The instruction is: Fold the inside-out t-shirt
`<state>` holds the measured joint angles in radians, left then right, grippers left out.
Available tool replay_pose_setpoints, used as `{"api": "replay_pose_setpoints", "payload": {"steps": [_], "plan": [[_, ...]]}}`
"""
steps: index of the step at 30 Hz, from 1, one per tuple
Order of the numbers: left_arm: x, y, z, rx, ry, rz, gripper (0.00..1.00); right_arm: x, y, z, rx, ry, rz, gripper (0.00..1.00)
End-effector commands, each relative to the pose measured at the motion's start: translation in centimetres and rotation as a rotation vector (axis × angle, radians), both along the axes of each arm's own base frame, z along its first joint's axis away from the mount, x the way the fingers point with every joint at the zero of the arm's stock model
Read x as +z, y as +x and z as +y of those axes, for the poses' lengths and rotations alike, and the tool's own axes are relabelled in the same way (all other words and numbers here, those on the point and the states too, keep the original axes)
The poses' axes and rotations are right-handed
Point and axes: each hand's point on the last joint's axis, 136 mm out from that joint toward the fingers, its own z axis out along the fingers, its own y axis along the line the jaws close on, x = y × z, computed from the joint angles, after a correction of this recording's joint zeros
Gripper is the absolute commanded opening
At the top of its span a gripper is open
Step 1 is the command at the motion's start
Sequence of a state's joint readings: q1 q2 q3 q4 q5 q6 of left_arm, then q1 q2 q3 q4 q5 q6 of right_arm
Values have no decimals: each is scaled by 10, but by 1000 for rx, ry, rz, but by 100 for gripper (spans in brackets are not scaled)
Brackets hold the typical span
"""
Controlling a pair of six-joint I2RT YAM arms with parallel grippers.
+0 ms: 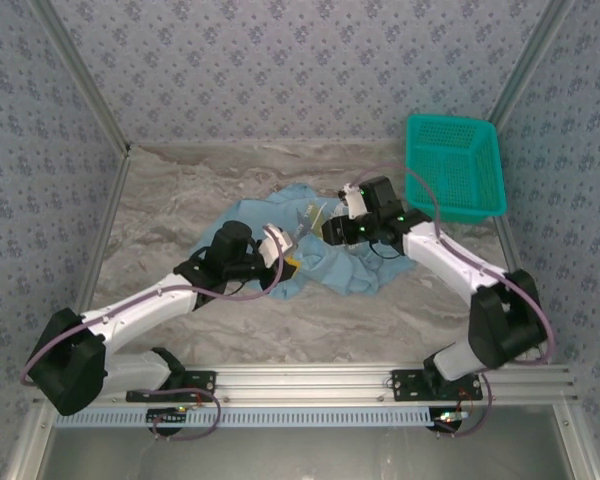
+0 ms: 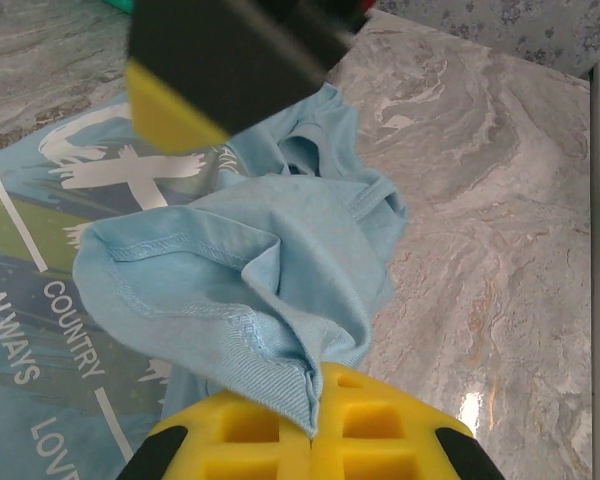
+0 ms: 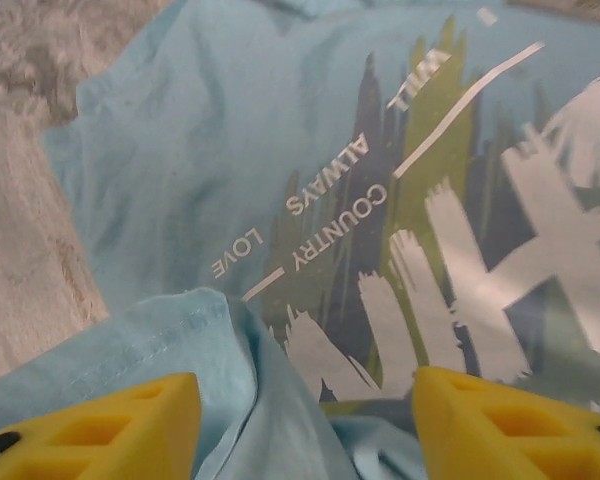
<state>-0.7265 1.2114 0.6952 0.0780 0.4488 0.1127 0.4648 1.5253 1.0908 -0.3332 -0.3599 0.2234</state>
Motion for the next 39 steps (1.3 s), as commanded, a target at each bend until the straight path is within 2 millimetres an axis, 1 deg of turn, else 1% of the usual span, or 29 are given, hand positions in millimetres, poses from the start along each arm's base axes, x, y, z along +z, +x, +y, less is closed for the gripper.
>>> {"api": "replay_pose_setpoints", "payload": {"steps": [1,2,3,5,8,12,15,21,24,26,28,30,33,35,39], "plan": [[5,-7,0,-40,-6,-42,0,0,-5,29,104,56,73,61],[5,-7,0,-39,-5,-42,0,-11,-12,30,125,28,106,59],[4,-7,0,-38,-1,-40,0,-3,-9,35,141,27,91,58],[4,-7,0,-37,3,-36,0,-8,-13,34,145,8,95,54],[3,-8,-1,-40,4,-35,0,-14,-11,30,128,-43,77,50],[3,-8,-2,-44,7,-33,0,-18,-5,32,126,-79,56,43],[3,-8,-2,-44,10,-33,0,-26,0,35,129,-120,53,37],[2,-9,-1,-43,18,-37,0,-31,9,46,146,-147,45,32],[2,-9,0,-39,20,-40,0,-33,12,43,135,-193,33,24],[3,-10,1,-35,16,-45,0,-33,13,40,123,-213,27,14],[3,-10,1,-34,17,-45,0,-27,15,34,85,-227,6,8],[1,-9,2,-27,20,-41,0,-14,22,21,23,-246,-37,6],[-1,-10,2,-27,23,-36,0,13,28,-11,-98,-279,-113,0],[-2,-10,2,-26,27,-37,0,35,25,-33,-174,-279,-162,0],[-5,-7,-1,-31,38,-38,0,74,10,-61,-260,-249,-237,0]]}}
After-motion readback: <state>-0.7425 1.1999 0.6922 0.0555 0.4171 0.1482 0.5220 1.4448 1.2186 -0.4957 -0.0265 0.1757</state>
